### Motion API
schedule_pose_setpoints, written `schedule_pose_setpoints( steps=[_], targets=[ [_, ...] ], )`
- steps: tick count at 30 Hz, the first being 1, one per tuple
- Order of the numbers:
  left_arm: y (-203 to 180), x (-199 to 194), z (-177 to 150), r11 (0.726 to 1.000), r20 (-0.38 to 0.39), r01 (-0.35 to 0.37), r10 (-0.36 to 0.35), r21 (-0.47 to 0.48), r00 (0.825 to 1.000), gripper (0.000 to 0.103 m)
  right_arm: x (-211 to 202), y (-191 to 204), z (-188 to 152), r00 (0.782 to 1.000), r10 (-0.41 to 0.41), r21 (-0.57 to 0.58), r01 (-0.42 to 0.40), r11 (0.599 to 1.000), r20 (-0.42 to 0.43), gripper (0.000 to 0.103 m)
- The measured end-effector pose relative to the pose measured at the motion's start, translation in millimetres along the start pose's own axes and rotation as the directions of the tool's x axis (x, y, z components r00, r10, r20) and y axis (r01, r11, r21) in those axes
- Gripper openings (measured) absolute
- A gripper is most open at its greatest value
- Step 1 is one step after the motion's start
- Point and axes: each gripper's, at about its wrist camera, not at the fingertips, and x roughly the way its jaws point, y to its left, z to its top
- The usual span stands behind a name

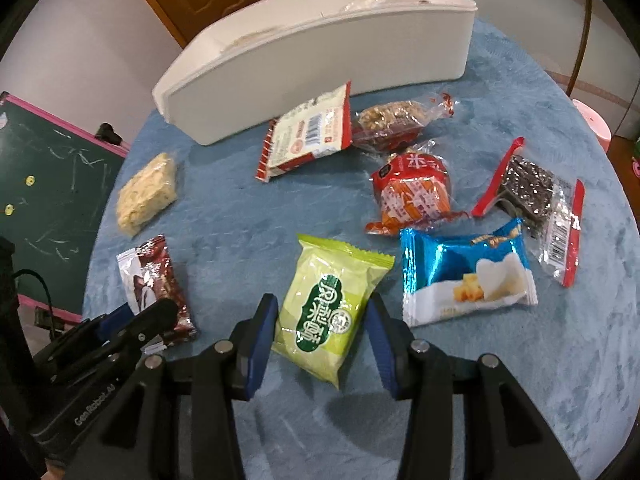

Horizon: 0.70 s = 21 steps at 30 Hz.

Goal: Organize snacks
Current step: 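Grasp the brown chocolate bar with the left tool while the right grasps the green pastry, then carry both snacks over the white bin and open both tools to drop them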

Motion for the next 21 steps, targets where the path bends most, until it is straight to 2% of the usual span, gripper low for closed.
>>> schedule_pose_setpoints(
  steps=[6,12,21],
  targets=[
    [-14,-34,-3,0.999,0.085,0.017,-0.021,0.047,0.996,0.031,-33,-2,-5,0.997,0.003,-0.014,-0.002,1.000,0.078,0.045],
    [-21,-70,-2,0.997,0.171,0.056,-0.065,0.062,0.983,0.031,-60,7,-10,0.988,0.014,-0.048,-0.007,0.999,0.157,0.045],
    [-26,-114,34,0.992,0.278,0.091,-0.111,0.083,0.954,0.031,-80,23,3,0.975,0.042,-0.075,-0.026,0.997,0.218,0.045]
  ],
)
